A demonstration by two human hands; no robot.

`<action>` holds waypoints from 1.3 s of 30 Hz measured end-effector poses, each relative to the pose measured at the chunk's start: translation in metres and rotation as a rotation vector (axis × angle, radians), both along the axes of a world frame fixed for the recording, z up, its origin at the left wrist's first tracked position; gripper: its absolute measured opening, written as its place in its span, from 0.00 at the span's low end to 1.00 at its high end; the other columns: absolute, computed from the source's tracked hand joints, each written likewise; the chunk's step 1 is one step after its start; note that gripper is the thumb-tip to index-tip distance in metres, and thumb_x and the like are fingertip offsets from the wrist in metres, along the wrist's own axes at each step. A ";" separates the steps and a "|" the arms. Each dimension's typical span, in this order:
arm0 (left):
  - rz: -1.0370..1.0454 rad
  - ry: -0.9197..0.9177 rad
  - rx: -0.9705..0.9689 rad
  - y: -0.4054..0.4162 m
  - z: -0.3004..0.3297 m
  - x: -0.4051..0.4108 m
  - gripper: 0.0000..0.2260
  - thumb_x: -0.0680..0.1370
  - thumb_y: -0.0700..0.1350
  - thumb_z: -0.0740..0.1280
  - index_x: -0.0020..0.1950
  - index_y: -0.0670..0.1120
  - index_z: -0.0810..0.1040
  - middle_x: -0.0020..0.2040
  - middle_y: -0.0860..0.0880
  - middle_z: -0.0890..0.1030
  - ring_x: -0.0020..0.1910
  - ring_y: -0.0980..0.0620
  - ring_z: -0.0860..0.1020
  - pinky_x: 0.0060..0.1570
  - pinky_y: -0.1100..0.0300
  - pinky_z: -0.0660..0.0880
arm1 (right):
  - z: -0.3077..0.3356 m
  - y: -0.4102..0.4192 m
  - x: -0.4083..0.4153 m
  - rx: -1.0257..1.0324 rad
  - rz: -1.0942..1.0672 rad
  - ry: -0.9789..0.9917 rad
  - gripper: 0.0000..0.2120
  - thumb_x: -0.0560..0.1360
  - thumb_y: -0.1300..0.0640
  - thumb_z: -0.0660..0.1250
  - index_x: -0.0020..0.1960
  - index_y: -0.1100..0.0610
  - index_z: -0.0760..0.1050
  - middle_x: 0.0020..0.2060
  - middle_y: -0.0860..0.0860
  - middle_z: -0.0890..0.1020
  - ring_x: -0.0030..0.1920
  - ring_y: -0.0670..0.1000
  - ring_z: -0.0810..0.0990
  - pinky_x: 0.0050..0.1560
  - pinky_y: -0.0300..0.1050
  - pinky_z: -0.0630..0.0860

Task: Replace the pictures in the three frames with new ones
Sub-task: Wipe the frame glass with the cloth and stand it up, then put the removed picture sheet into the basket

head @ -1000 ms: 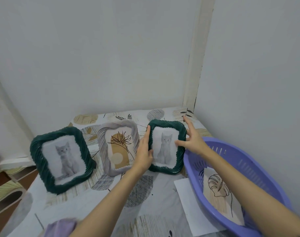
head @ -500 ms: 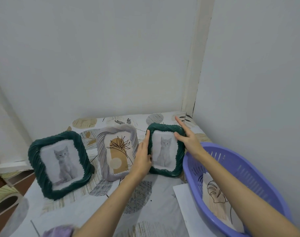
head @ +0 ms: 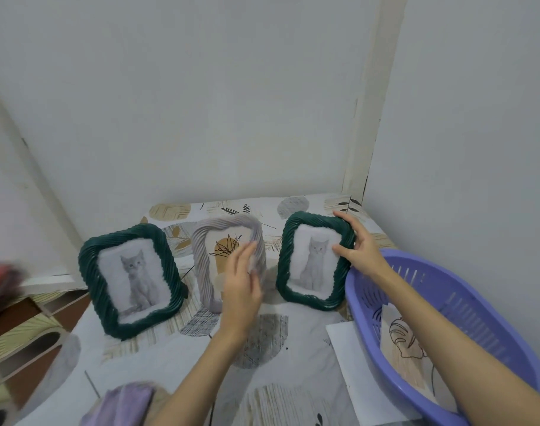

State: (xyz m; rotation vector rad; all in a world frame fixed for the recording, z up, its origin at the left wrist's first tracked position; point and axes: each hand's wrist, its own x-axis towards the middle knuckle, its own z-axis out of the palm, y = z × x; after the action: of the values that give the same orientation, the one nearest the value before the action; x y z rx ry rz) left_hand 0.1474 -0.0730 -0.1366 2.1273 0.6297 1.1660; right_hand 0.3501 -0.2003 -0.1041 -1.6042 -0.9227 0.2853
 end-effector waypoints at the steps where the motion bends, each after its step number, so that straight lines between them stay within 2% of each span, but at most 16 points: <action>1: 0.120 -0.068 -0.050 0.006 -0.002 -0.013 0.24 0.77 0.35 0.61 0.71 0.49 0.62 0.71 0.48 0.63 0.69 0.60 0.60 0.71 0.63 0.57 | 0.000 0.000 0.001 -0.002 0.006 0.010 0.34 0.70 0.73 0.66 0.61 0.36 0.68 0.64 0.48 0.72 0.64 0.52 0.73 0.66 0.58 0.70; 4: 0.279 -0.044 -0.209 0.035 -0.009 -0.039 0.33 0.75 0.37 0.65 0.74 0.55 0.53 0.74 0.45 0.57 0.73 0.49 0.56 0.72 0.49 0.56 | 0.003 0.003 0.003 -0.001 0.020 0.050 0.35 0.69 0.74 0.65 0.59 0.35 0.70 0.63 0.49 0.73 0.63 0.54 0.74 0.64 0.59 0.72; 7: 0.105 0.048 -0.265 0.057 -0.012 -0.049 0.43 0.74 0.34 0.66 0.70 0.68 0.44 0.75 0.46 0.58 0.71 0.45 0.62 0.70 0.43 0.62 | 0.006 0.005 0.002 0.039 0.043 0.133 0.35 0.69 0.76 0.64 0.57 0.36 0.72 0.63 0.51 0.73 0.58 0.54 0.76 0.61 0.59 0.74; 9: 0.004 0.047 -0.319 0.067 -0.012 -0.051 0.45 0.73 0.30 0.64 0.68 0.72 0.44 0.74 0.47 0.60 0.68 0.45 0.67 0.63 0.49 0.72 | 0.005 0.006 0.000 0.064 0.055 0.186 0.35 0.68 0.78 0.63 0.56 0.38 0.73 0.60 0.51 0.74 0.54 0.54 0.77 0.59 0.61 0.75; 11: -0.034 0.056 -0.367 0.074 -0.012 -0.052 0.44 0.74 0.28 0.63 0.67 0.72 0.47 0.74 0.46 0.62 0.65 0.46 0.71 0.53 0.60 0.75 | 0.005 0.008 -0.002 0.078 0.063 0.225 0.35 0.68 0.79 0.62 0.57 0.41 0.73 0.56 0.49 0.76 0.52 0.54 0.77 0.58 0.62 0.74; 13: -0.044 0.079 -0.361 0.080 -0.014 -0.050 0.45 0.73 0.28 0.63 0.65 0.75 0.48 0.73 0.45 0.65 0.61 0.46 0.74 0.48 0.60 0.76 | 0.005 0.010 -0.005 0.087 0.085 0.252 0.34 0.67 0.80 0.62 0.57 0.43 0.73 0.54 0.48 0.76 0.51 0.55 0.76 0.57 0.62 0.73; 17: -0.025 0.098 -0.360 0.089 -0.011 -0.053 0.43 0.73 0.27 0.63 0.66 0.71 0.50 0.71 0.42 0.67 0.53 0.47 0.77 0.44 0.60 0.77 | 0.005 0.014 -0.010 0.066 0.107 0.253 0.34 0.67 0.80 0.61 0.58 0.44 0.72 0.54 0.48 0.77 0.50 0.54 0.77 0.56 0.61 0.74; 22: -0.051 0.132 -0.326 0.089 -0.007 -0.058 0.45 0.73 0.26 0.62 0.65 0.74 0.49 0.73 0.46 0.63 0.56 0.45 0.77 0.49 0.57 0.78 | 0.007 0.013 -0.012 0.027 0.090 0.186 0.34 0.68 0.79 0.62 0.60 0.44 0.70 0.54 0.45 0.76 0.50 0.50 0.78 0.57 0.55 0.77; 26: -0.075 0.159 -0.303 0.090 -0.009 -0.059 0.48 0.72 0.26 0.62 0.64 0.77 0.47 0.76 0.50 0.58 0.69 0.42 0.68 0.63 0.41 0.72 | 0.010 0.010 -0.010 -0.029 0.063 0.062 0.35 0.68 0.76 0.65 0.60 0.39 0.69 0.63 0.48 0.73 0.55 0.50 0.76 0.57 0.48 0.77; 28: -0.070 0.166 -0.319 0.085 -0.007 -0.060 0.47 0.72 0.27 0.63 0.68 0.74 0.47 0.74 0.49 0.60 0.68 0.45 0.68 0.64 0.42 0.71 | 0.015 0.004 -0.011 -0.068 0.054 0.017 0.34 0.69 0.74 0.67 0.64 0.42 0.66 0.64 0.48 0.71 0.53 0.46 0.77 0.52 0.39 0.79; 29: -0.042 0.175 -0.308 0.080 -0.004 -0.060 0.45 0.72 0.28 0.64 0.71 0.68 0.48 0.73 0.48 0.62 0.66 0.47 0.69 0.65 0.45 0.70 | 0.018 0.000 -0.011 -0.090 0.049 0.014 0.35 0.69 0.73 0.68 0.67 0.44 0.64 0.63 0.49 0.71 0.52 0.46 0.77 0.49 0.35 0.79; 30: 0.014 0.183 -0.273 0.074 -0.002 -0.060 0.42 0.72 0.29 0.65 0.74 0.61 0.49 0.72 0.46 0.63 0.65 0.49 0.69 0.66 0.47 0.69 | 0.022 -0.004 -0.011 -0.110 0.036 0.028 0.36 0.69 0.71 0.69 0.69 0.45 0.62 0.61 0.51 0.72 0.51 0.48 0.78 0.48 0.35 0.80; 33: 0.156 0.117 -0.094 0.048 0.000 -0.064 0.31 0.74 0.31 0.64 0.74 0.46 0.58 0.69 0.44 0.66 0.68 0.49 0.65 0.71 0.51 0.62 | 0.030 -0.029 -0.013 -0.170 -0.069 0.020 0.40 0.68 0.66 0.72 0.73 0.47 0.57 0.57 0.55 0.74 0.49 0.55 0.78 0.52 0.47 0.78; 35: 0.099 0.090 -0.040 0.022 -0.001 -0.065 0.24 0.74 0.31 0.62 0.69 0.43 0.65 0.65 0.45 0.71 0.66 0.49 0.68 0.70 0.49 0.65 | 0.033 -0.058 -0.019 -0.273 -0.137 -0.106 0.38 0.69 0.63 0.72 0.72 0.48 0.59 0.57 0.52 0.73 0.53 0.53 0.75 0.54 0.47 0.74; 37: -0.035 0.150 -0.032 -0.010 -0.006 -0.062 0.18 0.75 0.32 0.62 0.64 0.43 0.71 0.61 0.47 0.75 0.62 0.51 0.72 0.65 0.49 0.70 | 0.028 -0.095 -0.026 -0.436 -0.209 -0.314 0.33 0.70 0.61 0.71 0.71 0.49 0.62 0.60 0.50 0.72 0.59 0.52 0.72 0.56 0.45 0.70; 39: -0.177 0.251 -0.063 -0.044 -0.013 -0.056 0.15 0.76 0.34 0.62 0.61 0.45 0.74 0.58 0.50 0.76 0.59 0.53 0.73 0.63 0.53 0.71 | 0.022 -0.135 -0.030 -0.644 -0.361 -0.496 0.29 0.70 0.58 0.71 0.69 0.51 0.67 0.66 0.54 0.70 0.64 0.57 0.68 0.63 0.50 0.66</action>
State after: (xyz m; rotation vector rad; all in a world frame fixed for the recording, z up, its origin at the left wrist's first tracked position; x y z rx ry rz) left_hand 0.0917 -0.1167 -0.1494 2.2434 0.5657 0.7813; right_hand 0.3204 -0.3355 -0.0823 -2.4713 -0.9324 -0.0941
